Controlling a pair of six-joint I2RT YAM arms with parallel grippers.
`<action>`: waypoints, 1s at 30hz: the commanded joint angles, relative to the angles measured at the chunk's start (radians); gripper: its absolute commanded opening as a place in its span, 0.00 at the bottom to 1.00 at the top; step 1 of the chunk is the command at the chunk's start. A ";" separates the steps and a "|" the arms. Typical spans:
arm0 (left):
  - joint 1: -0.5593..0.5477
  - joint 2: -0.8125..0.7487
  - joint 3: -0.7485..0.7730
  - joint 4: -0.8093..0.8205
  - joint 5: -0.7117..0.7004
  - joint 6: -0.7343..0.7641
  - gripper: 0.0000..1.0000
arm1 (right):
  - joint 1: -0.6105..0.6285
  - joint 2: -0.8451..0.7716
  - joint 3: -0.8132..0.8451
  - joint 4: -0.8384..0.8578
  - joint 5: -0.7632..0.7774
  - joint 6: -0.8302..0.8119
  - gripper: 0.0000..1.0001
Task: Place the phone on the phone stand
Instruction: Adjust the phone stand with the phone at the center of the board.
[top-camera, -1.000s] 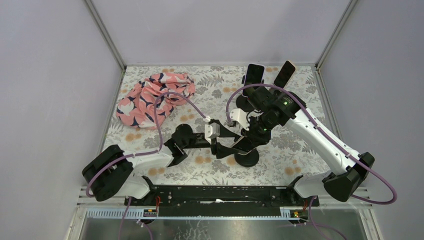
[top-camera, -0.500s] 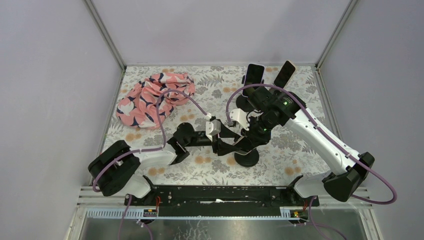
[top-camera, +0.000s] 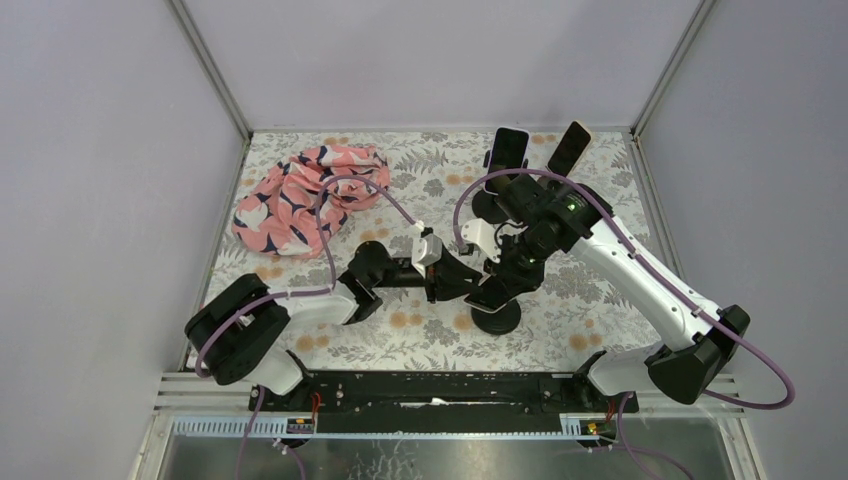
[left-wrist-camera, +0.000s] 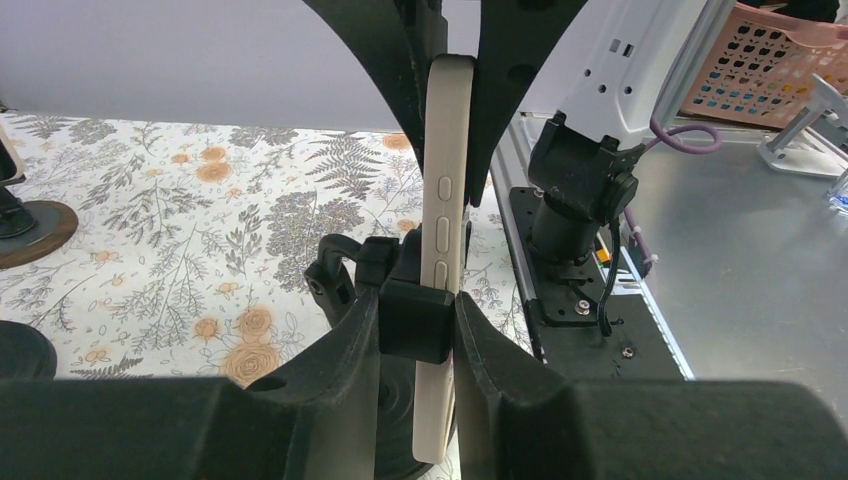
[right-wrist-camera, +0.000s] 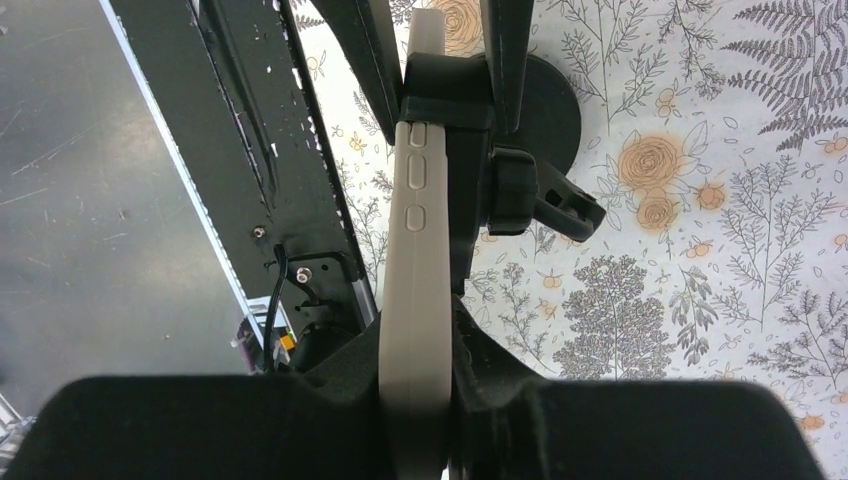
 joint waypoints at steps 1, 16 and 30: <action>0.001 0.014 0.026 0.057 0.044 -0.028 0.00 | 0.006 -0.012 -0.005 -0.004 0.003 0.007 0.09; -0.062 -0.077 -0.028 -0.081 -0.228 -0.037 0.00 | -0.006 -0.040 0.034 0.007 -0.083 0.038 0.64; -0.096 -0.148 -0.074 -0.102 -0.372 -0.075 0.00 | -0.298 -0.133 0.316 0.031 -0.275 0.016 0.96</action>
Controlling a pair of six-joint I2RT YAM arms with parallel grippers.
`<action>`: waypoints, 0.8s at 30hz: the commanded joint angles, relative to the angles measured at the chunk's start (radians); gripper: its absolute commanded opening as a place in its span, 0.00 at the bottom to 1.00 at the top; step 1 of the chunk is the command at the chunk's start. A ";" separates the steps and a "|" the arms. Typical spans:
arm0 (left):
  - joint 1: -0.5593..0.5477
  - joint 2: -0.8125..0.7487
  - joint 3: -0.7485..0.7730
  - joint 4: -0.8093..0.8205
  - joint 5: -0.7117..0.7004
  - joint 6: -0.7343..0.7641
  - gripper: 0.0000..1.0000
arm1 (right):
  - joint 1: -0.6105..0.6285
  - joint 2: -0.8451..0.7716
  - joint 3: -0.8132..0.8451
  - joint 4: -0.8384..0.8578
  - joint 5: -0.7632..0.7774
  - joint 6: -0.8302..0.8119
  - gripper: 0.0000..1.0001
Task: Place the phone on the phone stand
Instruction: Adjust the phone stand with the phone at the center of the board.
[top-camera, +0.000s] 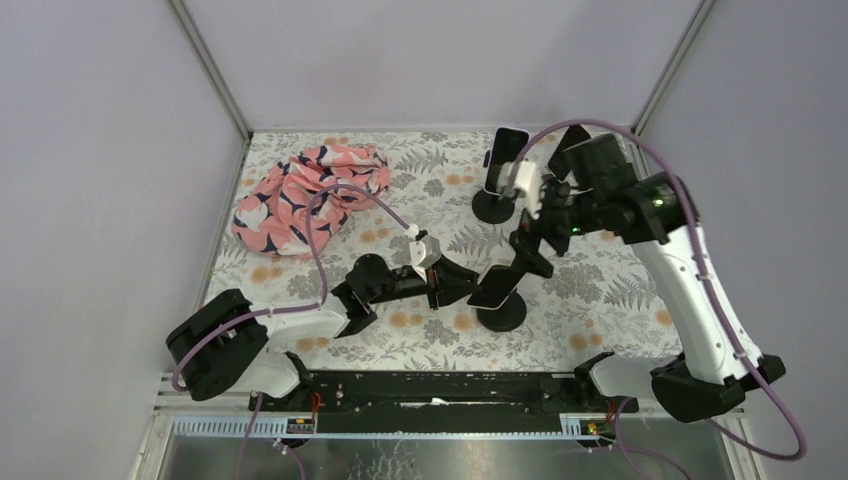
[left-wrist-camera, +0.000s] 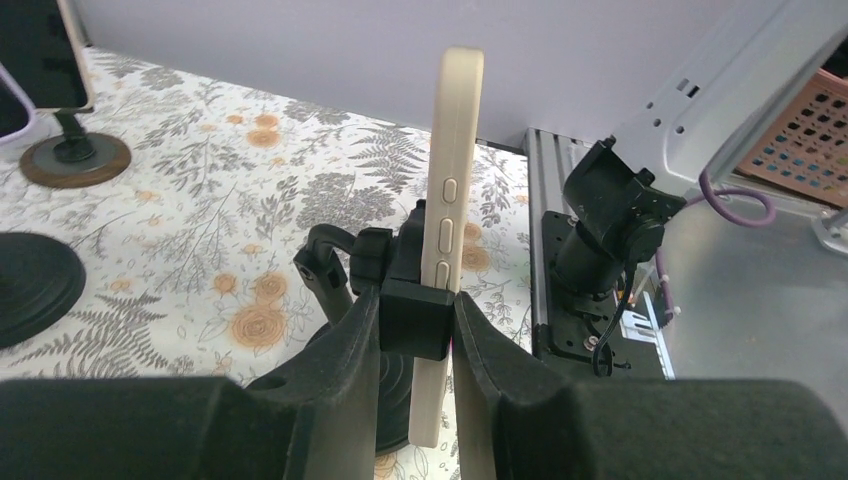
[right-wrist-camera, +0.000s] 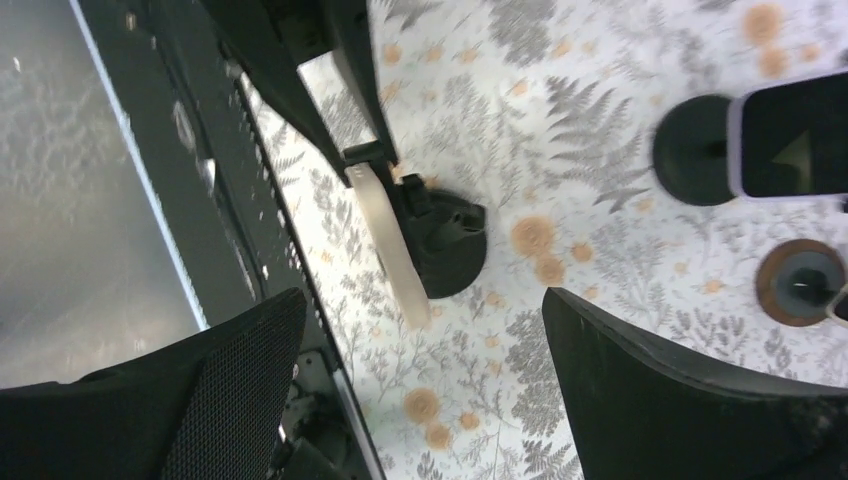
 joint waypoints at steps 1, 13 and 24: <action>-0.013 -0.060 -0.035 0.003 -0.125 -0.040 0.00 | -0.191 -0.069 0.076 0.030 -0.159 -0.009 0.96; -0.026 -0.194 -0.078 0.008 -0.267 -0.035 0.00 | -0.591 -0.201 -0.459 0.402 -0.433 0.240 0.62; -0.053 -0.222 -0.153 0.079 -0.414 -0.039 0.00 | -0.591 -0.241 -1.111 1.347 -0.628 0.949 0.20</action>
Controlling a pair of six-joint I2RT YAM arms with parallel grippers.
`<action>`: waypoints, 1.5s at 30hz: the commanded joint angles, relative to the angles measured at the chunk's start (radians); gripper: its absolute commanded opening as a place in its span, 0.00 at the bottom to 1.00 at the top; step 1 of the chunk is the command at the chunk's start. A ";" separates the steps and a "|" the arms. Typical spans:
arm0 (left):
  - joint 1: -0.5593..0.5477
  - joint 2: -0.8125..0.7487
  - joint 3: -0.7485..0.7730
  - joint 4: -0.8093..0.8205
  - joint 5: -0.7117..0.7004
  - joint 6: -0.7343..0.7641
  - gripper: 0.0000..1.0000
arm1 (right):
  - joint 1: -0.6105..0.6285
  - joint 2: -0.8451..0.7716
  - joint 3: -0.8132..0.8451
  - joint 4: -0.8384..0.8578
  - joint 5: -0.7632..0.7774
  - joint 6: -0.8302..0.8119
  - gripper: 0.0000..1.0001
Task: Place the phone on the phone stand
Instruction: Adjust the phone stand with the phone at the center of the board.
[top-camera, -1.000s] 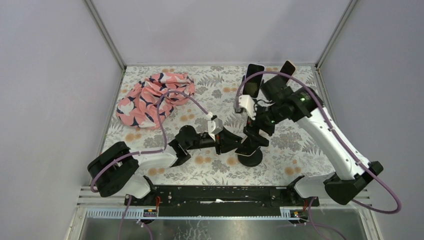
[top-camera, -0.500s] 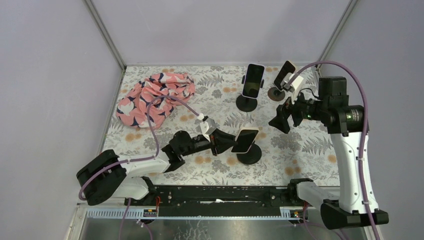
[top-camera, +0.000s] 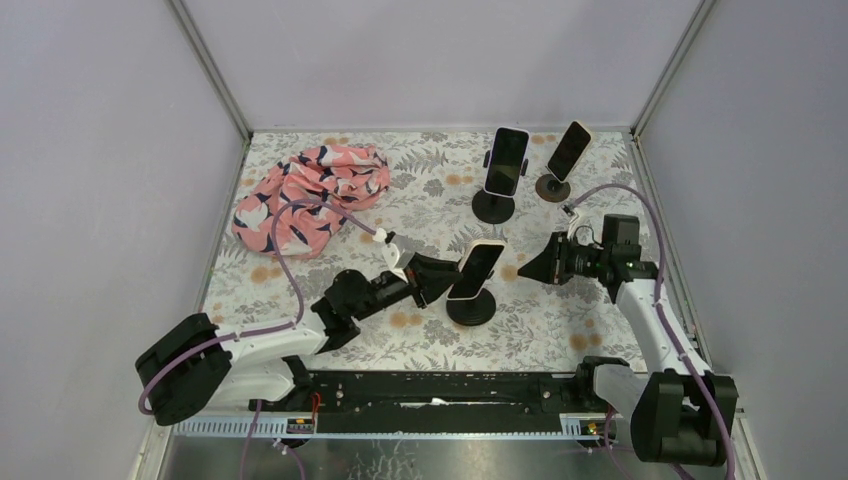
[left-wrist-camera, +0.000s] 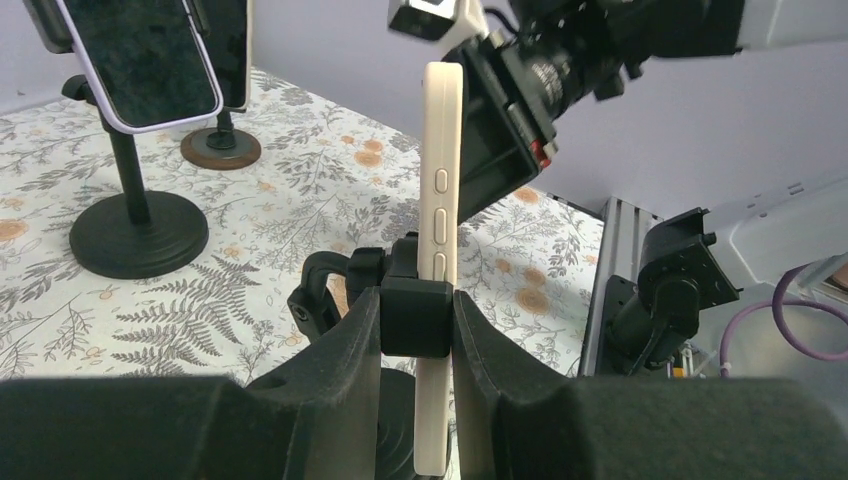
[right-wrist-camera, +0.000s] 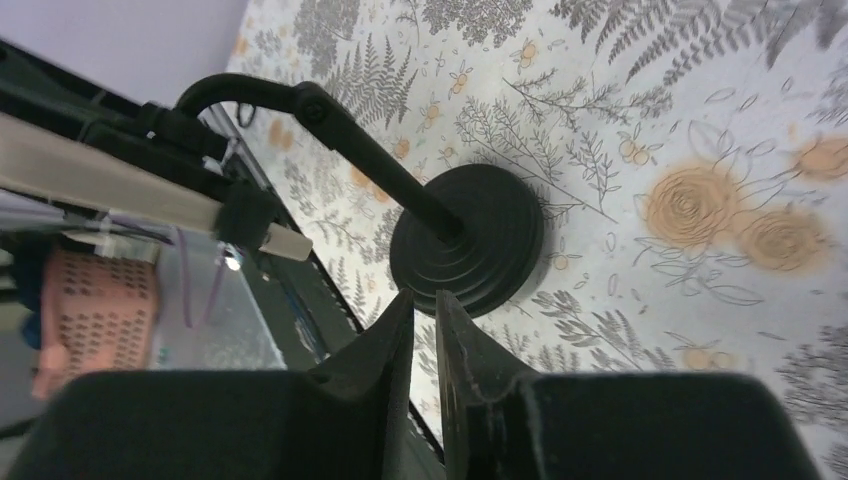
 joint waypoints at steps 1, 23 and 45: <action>-0.024 0.002 -0.050 0.177 -0.102 -0.017 0.00 | -0.002 0.039 -0.096 0.468 -0.089 0.373 0.21; -0.110 0.166 -0.098 0.410 -0.210 0.012 0.00 | 0.270 0.521 -0.090 0.422 -0.045 0.352 0.16; -0.127 0.387 -0.146 0.656 -0.339 -0.097 0.00 | 0.294 0.778 0.007 0.174 0.277 0.268 0.15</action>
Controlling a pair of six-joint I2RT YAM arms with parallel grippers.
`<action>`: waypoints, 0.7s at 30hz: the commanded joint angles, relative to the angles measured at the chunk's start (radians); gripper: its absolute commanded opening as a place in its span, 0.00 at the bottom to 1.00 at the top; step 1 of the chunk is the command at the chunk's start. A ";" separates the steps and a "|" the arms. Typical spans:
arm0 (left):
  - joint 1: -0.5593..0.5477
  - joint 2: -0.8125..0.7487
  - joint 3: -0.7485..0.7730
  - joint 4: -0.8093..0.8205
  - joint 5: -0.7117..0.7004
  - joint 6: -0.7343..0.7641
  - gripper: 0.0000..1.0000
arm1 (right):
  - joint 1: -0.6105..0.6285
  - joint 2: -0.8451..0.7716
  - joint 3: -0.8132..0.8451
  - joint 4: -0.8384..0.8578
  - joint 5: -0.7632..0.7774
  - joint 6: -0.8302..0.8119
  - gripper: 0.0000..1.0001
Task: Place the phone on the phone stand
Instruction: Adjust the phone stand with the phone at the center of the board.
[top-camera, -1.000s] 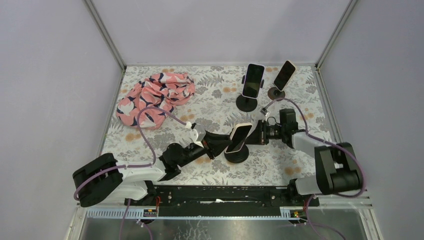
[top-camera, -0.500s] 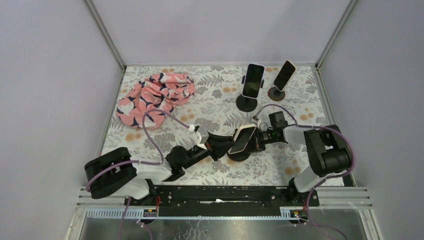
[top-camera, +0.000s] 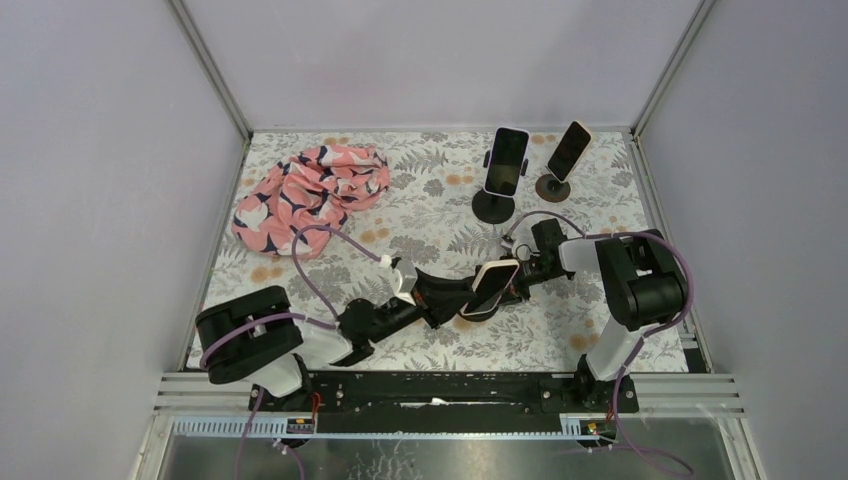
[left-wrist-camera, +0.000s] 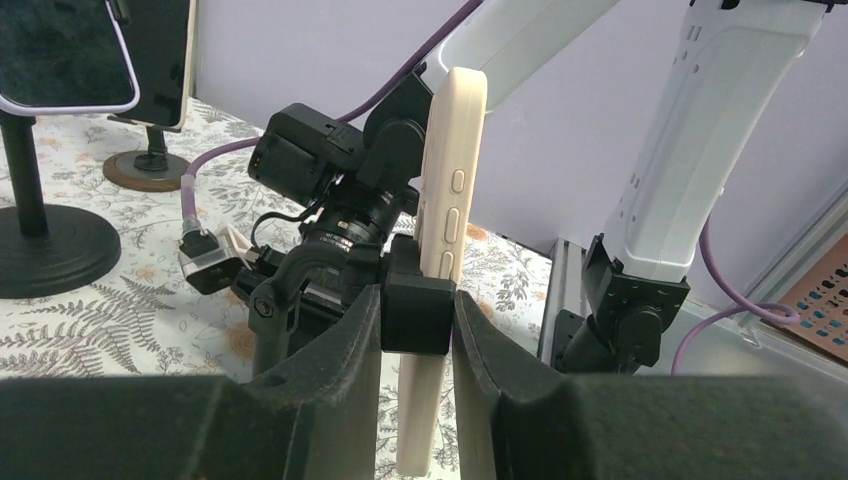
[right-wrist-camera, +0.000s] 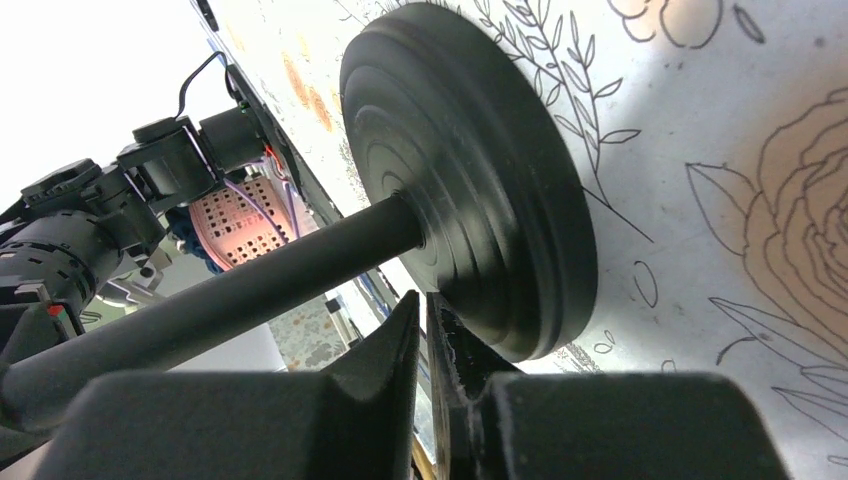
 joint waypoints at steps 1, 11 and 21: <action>0.024 0.047 -0.028 0.047 -0.175 -0.047 0.00 | 0.005 0.056 -0.009 -0.043 0.236 -0.049 0.15; 0.081 0.124 -0.045 0.050 -0.265 -0.294 0.00 | 0.005 0.066 0.001 -0.052 0.258 -0.049 0.14; 0.098 0.232 -0.028 0.053 -0.329 -0.532 0.00 | 0.005 0.047 0.005 -0.058 0.258 -0.050 0.14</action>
